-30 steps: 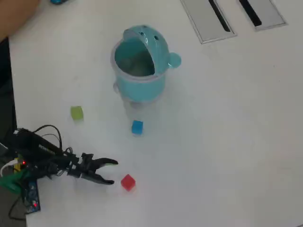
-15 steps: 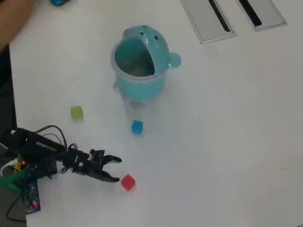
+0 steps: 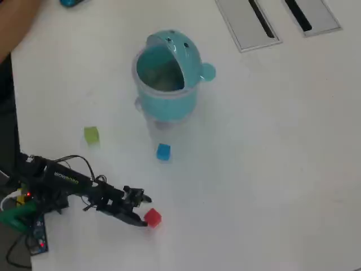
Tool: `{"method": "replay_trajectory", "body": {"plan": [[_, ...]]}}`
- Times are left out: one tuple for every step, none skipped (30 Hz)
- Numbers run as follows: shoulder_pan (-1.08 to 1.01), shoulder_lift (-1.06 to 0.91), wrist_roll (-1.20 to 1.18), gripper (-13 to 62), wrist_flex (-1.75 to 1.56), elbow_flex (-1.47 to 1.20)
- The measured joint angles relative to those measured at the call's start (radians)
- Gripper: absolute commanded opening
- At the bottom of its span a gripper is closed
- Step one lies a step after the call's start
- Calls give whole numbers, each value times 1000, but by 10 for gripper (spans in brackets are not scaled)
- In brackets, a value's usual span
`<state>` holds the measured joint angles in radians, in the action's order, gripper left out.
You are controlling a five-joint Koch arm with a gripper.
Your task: Grasp RGB lego blocks and put them in the bin one by one.
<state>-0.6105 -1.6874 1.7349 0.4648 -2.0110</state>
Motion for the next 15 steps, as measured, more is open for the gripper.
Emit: {"method": "replay_trajectory", "body": {"plan": [[0, 2, 0, 330, 55, 38], [2, 3, 0, 326, 103, 74], [2, 3, 0, 326, 147, 100], [3, 3, -3, 325, 184, 112], [6, 3, -9, 325, 218, 120], [11, 5, -25, 325, 245, 120], [17, 8, -46, 325, 273, 120], [25, 8, -67, 325, 295, 120], [34, 9, -84, 324, 311, 120], [55, 14, -117, 324, 325, 120], [57, 15, -126, 325, 327, 120], [64, 23, -153, 325, 333, 127], [72, 31, -190, 325, 339, 140], [78, 38, -227, 325, 341, 143], [80, 49, -259, 324, 350, 156]]}}
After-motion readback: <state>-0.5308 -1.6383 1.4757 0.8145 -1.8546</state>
